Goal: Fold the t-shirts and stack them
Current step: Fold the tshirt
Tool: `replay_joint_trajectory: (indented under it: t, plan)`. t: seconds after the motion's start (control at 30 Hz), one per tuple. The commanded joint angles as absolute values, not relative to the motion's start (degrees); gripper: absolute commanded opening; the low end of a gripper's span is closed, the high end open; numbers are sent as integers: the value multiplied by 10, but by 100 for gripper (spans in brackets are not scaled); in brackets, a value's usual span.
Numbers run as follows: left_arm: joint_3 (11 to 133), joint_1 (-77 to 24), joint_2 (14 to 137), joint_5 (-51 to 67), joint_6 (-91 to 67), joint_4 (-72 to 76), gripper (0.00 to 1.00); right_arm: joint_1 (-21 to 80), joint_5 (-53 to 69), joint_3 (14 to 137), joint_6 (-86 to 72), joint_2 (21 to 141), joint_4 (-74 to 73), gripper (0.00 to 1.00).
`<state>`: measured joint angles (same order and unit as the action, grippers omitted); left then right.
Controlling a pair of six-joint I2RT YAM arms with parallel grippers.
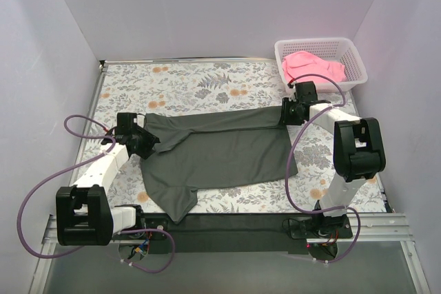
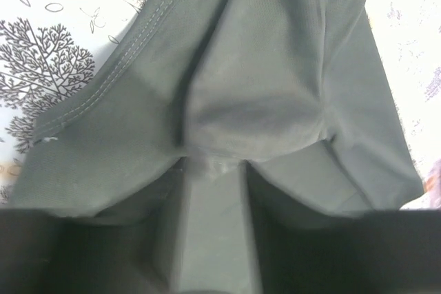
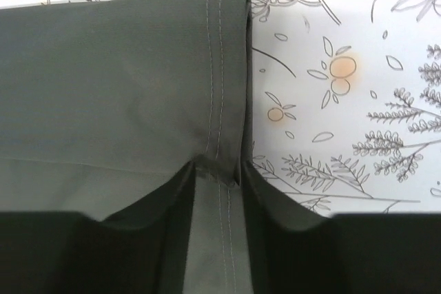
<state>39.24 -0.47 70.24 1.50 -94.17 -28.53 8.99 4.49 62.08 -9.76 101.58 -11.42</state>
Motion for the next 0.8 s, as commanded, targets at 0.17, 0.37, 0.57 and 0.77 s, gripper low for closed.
replay_joint_trajectory:
  t: [0.17,0.37,0.57,0.77]
  plan:
    - [413,-1,664,-31,-914,-298,75,87,40,649,-98,955,-131,43]
    - [453,-1,736,-48,-879,-265,76,86,96,678,-101,969,-122,42]
    - [492,17,831,-72,-839,-228,71,86,123,678,-108,994,-109,40]
    - [532,17,904,-82,-813,-200,61,86,134,665,-104,1012,-99,38]
